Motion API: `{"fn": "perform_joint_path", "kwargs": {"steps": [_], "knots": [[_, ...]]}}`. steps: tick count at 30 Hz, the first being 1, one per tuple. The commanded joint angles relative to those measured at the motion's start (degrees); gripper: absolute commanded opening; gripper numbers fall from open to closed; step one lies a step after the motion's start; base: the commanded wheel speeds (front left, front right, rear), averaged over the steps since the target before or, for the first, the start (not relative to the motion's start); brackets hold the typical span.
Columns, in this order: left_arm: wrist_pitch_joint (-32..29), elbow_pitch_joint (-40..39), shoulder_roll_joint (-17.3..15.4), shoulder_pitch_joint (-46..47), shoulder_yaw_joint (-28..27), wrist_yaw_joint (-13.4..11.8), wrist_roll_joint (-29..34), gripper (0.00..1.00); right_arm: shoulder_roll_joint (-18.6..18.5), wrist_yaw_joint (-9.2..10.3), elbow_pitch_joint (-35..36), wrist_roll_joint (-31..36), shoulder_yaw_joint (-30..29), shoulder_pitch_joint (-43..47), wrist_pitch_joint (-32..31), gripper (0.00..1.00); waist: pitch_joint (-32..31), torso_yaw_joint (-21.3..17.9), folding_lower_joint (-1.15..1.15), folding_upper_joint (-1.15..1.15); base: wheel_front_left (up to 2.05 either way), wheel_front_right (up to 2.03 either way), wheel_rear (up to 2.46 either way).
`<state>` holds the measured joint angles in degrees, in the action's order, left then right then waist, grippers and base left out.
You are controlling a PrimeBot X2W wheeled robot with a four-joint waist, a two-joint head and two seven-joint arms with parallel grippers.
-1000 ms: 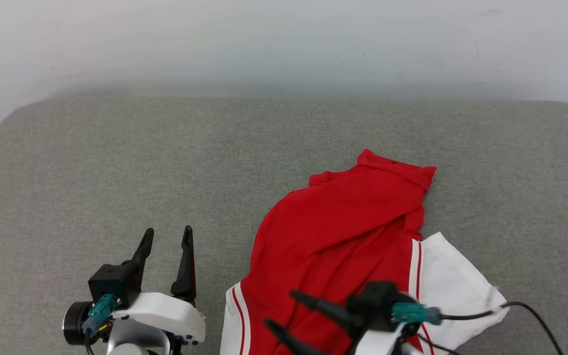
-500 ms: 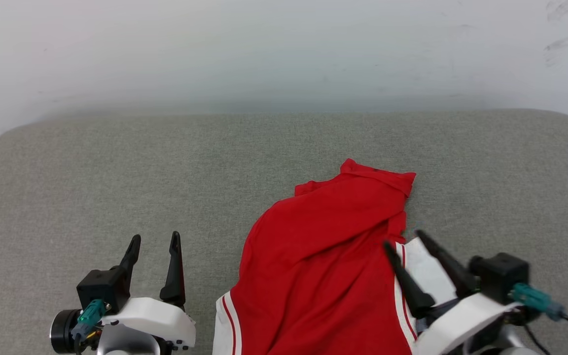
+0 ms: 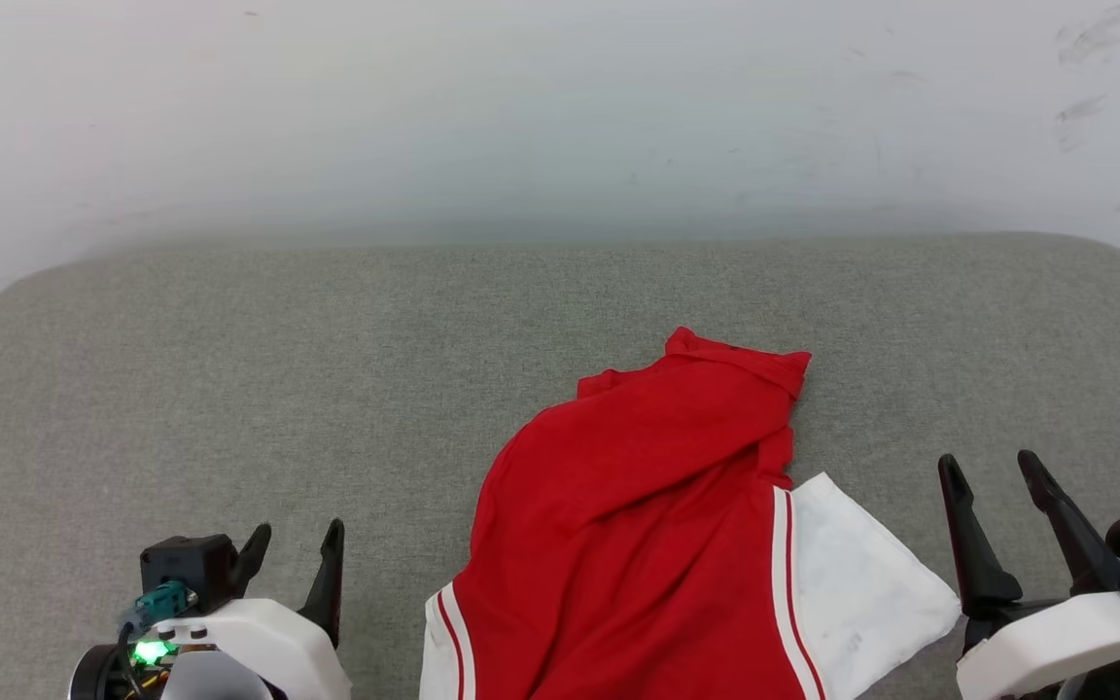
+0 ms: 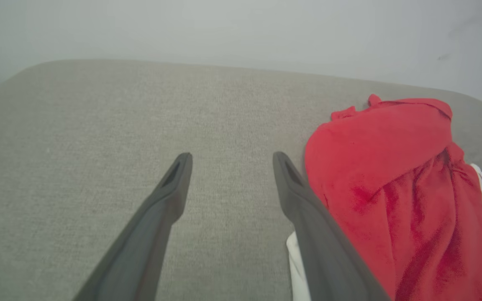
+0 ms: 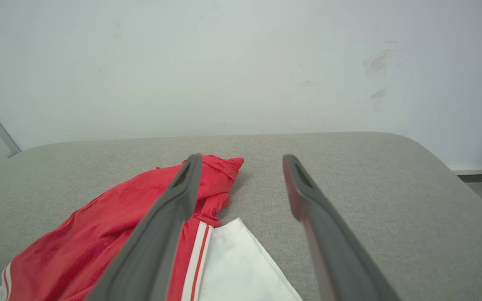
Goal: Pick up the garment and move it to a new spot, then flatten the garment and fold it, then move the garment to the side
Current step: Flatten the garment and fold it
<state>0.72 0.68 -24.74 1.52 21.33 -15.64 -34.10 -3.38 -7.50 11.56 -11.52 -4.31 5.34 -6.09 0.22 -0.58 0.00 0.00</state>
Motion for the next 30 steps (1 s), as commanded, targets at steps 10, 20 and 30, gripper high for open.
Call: {"fn": "perform_joint_path", "kwargs": {"steps": [10,20,30], "knots": [[-22.4,-5.8,-5.9,-3.9,6.3,2.2,-5.5,1.0,0.6,0.02,1.7,-1.0,0.0,2.0,-0.8,1.0,0.0,-0.9,0.0,0.0,0.0,0.0,0.0],[-29.1,0.1,-4.9,-1.4,12.3,6.2,-5.9,1.0,0.6,0.03,1.6,-2.2,0.9,1.2,-0.9,1.0,2.1,-2.2,0.0,0.0,0.0,0.0,0.0],[-31.7,7.2,-1.1,2.7,17.3,10.5,-5.5,0.0,0.6,0.03,1.8,-2.7,-0.2,0.1,-0.7,1.0,4.8,-2.8,0.0,0.0,0.0,0.0,0.0]]}}
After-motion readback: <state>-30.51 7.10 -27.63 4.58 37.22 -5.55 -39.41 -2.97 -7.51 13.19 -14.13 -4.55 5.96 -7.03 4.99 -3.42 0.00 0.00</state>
